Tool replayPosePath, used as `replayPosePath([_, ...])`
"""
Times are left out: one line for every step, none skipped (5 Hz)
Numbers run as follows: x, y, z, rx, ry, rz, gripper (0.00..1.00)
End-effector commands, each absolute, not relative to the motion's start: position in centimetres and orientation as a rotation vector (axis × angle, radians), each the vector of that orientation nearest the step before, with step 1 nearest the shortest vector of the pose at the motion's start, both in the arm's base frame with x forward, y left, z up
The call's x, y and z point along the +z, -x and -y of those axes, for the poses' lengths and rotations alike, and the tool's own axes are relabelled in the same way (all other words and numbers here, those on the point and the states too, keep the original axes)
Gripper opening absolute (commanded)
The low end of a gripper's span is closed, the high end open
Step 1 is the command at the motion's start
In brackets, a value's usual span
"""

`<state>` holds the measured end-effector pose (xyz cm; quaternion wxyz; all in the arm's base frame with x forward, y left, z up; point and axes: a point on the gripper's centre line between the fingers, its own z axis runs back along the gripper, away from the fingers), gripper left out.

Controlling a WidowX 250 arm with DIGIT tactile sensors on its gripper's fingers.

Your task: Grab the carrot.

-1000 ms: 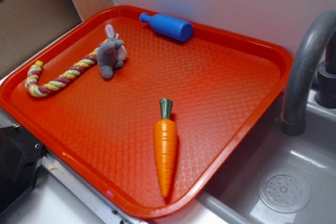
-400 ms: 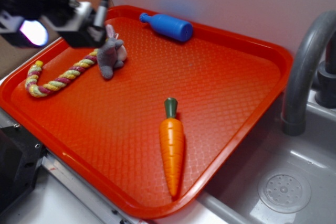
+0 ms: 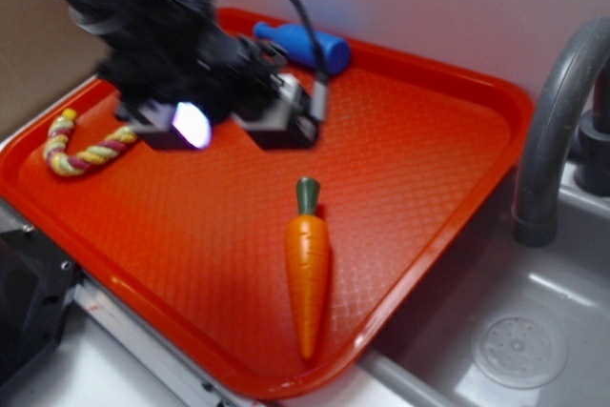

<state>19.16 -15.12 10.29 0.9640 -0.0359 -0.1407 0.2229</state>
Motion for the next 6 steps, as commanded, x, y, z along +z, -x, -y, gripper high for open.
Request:
replayPosePath([5.9,-20.4,18.7,0.418,0.109,0.204,1.0])
replayPosePath([3.7,-19.7,20.4,0.386,0.11,0.162,1.0])
replayPosePath([1.9,-18.9,21.2,0.373,0.124,0.128,1.0])
replayPosePath([1.3,-18.7,21.3,0.352,0.119,0.105,0.0])
replayPosePath([2.4,-18.8,20.4,0.294,0.178,0.099,0.0])
replayPosePath([7.2,-18.9,16.6,0.171,0.228,0.12,0.0])
